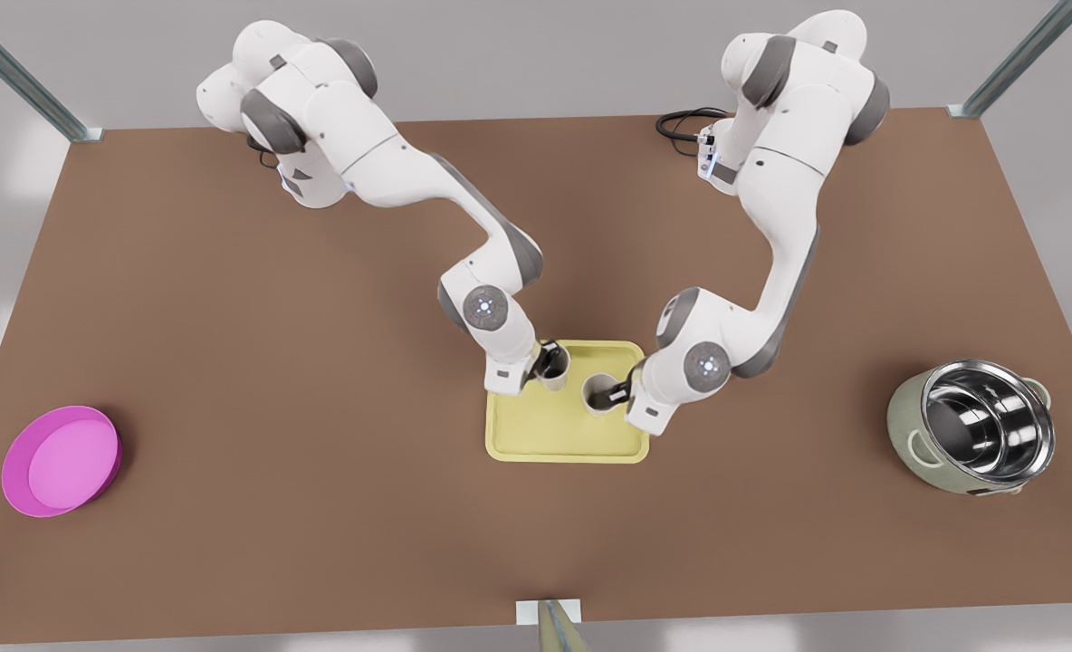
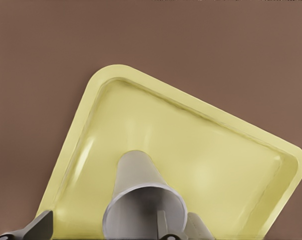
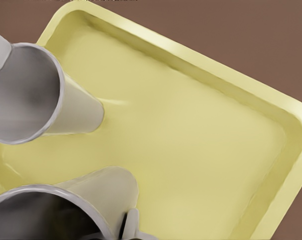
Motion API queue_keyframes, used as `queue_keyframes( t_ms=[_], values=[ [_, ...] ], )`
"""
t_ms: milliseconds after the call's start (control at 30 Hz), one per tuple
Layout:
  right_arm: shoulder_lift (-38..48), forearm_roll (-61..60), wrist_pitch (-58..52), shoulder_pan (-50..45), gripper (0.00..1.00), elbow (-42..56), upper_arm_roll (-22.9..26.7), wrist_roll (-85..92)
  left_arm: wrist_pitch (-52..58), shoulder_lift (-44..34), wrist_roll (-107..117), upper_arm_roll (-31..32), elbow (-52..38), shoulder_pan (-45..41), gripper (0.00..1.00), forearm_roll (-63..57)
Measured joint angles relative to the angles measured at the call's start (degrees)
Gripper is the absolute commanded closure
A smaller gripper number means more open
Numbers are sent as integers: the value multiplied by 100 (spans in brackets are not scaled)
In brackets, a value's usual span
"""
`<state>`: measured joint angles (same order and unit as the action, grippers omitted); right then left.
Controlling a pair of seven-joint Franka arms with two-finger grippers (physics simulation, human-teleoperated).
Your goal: Use both arms to respectively pick up the white IKEA cups from the middle-left and middle-right positions, then place the white IKEA cups onto the middle-middle tray, ensuring that the cups remain upright and do not tip over
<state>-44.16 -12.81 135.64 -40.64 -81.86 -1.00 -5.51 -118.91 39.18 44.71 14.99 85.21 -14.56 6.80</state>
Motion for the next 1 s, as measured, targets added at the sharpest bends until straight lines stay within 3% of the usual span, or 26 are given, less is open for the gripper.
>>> queue_keyframes(
  t_ms=[100,233,267,300,367,600,767,833,1000],
  values=[
    [-22,28,170,-11,79,-17,3,-272,400,-400,145,50,-107,230,0,-69],
    [-46,66,298,-22,77,-17,12,-572,2428,-1241,-278,34,-1813,1491,0,-838],
    [-47,93,316,-11,16,-17,9,-648,2868,-1605,-484,-235,-1746,1473,0,-997],
    [-47,134,329,-1,0,-19,11,-734,3153,-2119,-683,-527,-1316,1324,0,-1079],
    [-47,302,338,14,0,-21,16,-983,3588,-2427,-1051,-703,-987,1174,0,-1168],
    [0,558,306,19,0,-16,22,-1605,4336,-2425,-2068,-731,-889,1158,0,-1107],
    [780,452,-272,228,0,-4,12,-1646,4522,-2404,-2587,-736,-881,1224,0,-1064],
    [1094,441,-950,887,0,5,13,-1552,4560,-2394,-2757,-737,-884,1225,0,-1057],
    [1230,954,-2521,3710,0,64,253,-830,4608,-2391,-3107,-732,-881,1185,0,-1041]
  ],
)
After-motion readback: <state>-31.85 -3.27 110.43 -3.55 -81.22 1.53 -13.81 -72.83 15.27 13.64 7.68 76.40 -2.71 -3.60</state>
